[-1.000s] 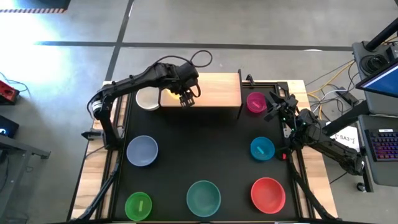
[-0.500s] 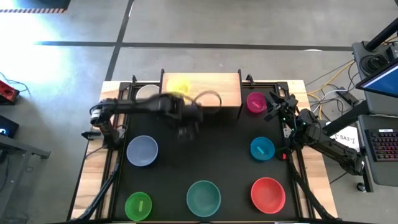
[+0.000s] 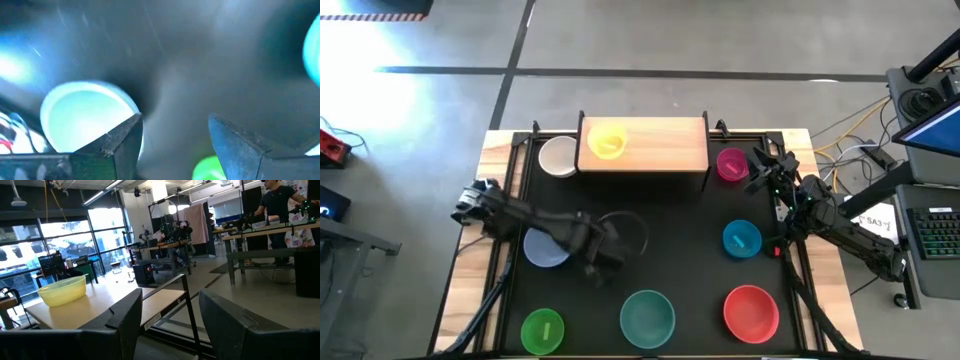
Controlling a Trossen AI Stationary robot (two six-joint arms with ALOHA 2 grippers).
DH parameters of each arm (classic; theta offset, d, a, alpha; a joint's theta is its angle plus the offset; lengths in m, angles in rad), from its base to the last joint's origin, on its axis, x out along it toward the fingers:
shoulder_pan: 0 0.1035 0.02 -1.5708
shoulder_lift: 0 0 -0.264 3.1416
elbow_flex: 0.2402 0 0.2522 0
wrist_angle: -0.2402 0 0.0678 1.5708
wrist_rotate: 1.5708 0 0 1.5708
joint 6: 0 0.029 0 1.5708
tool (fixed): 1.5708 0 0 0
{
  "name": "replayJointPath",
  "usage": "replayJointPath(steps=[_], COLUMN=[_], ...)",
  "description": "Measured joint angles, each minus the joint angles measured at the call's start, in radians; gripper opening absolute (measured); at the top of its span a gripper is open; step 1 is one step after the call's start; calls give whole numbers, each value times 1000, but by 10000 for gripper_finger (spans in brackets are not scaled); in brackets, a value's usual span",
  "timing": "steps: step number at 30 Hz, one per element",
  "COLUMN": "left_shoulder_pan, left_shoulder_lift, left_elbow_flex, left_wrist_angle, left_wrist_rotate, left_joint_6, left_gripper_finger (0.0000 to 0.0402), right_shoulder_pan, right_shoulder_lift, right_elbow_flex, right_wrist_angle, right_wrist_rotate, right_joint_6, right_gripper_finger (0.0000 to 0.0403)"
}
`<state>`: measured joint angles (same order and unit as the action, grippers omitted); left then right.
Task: Place and stack bowls onto a shelf
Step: Stack the small green bowl on top of the small yellow bowl on the shelf
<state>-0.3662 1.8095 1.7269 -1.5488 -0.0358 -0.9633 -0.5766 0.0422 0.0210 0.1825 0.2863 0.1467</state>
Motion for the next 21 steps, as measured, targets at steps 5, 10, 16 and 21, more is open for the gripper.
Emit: replayJointPath(steps=[5,10,16,21], left_shoulder_pan=[-96,-204,-321,-389], left_shoulder_lift=[0,0,0,1], left_elbow_flex=[-124,-236,-334,-360], left_wrist_angle=[132,341,588,634], left_wrist_rotate=[117,220,228,180], left_joint_6=[-169,-380,-674,-924], left_gripper_finger=[209,209,209,210], right_shoulder_pan=[0,0,0,0], right_shoulder_lift=[0,0,0,0], right_elbow_flex=[0,0,0,0], right_wrist_angle=[0,0,0,0], right_wrist_rotate=[0,0,0,0], right_joint_6=[0,0,0,0], right_gripper_finger=[185,185,185,185])
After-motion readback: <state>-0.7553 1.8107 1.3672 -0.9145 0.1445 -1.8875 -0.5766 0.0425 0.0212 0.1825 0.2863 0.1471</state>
